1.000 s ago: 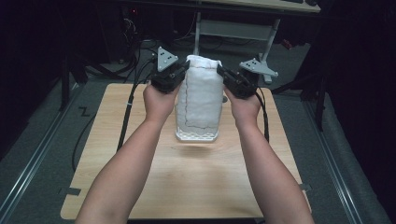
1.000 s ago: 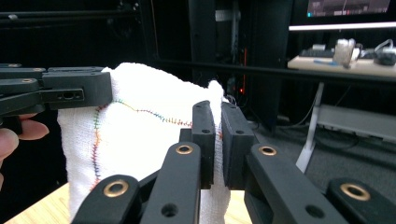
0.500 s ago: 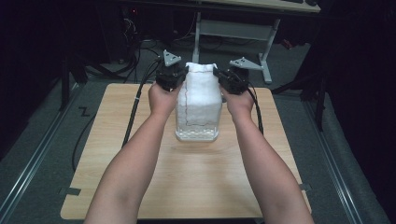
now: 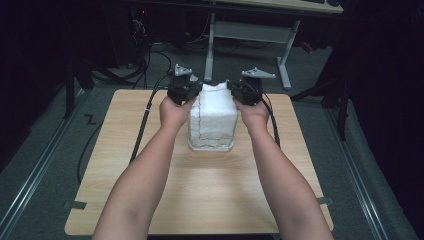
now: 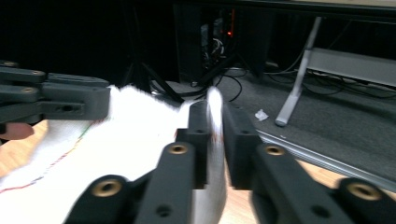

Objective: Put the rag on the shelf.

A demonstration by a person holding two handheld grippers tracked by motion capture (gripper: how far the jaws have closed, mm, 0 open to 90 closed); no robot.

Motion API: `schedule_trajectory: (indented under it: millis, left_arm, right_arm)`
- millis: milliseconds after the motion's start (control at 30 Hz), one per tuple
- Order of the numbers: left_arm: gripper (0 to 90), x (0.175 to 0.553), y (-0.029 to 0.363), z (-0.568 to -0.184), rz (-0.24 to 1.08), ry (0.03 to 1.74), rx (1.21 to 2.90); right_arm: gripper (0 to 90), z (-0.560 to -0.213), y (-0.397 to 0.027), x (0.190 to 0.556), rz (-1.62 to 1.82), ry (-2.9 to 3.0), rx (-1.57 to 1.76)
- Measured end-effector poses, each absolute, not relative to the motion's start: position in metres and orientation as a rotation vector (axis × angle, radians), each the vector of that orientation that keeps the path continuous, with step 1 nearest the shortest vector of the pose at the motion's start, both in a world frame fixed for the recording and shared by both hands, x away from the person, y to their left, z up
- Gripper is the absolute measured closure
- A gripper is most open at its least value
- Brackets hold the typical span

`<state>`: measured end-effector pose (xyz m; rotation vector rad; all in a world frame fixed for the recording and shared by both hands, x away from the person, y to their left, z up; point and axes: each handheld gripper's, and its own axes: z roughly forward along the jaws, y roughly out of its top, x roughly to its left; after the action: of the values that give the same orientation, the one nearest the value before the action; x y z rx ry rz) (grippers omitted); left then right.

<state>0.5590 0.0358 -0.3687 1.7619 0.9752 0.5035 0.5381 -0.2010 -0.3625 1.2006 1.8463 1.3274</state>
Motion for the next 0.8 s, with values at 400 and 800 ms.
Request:
schedule_trajectory:
  millis: [400, 800]
  left_arm:
    - [57.3, 0.549, 0.036, -0.356, 0.541, 0.950, 1.719]
    - [53.3, 0.534, 0.046, -0.351, 0.575, 0.931, 1.722]
  right_arm:
    - [64.0, -0.359, -0.200, 0.534, 1.295, 1.843, 1.198]
    - [60.1, -0.354, -0.197, 0.518, 1.275, 1.876, 1.113]
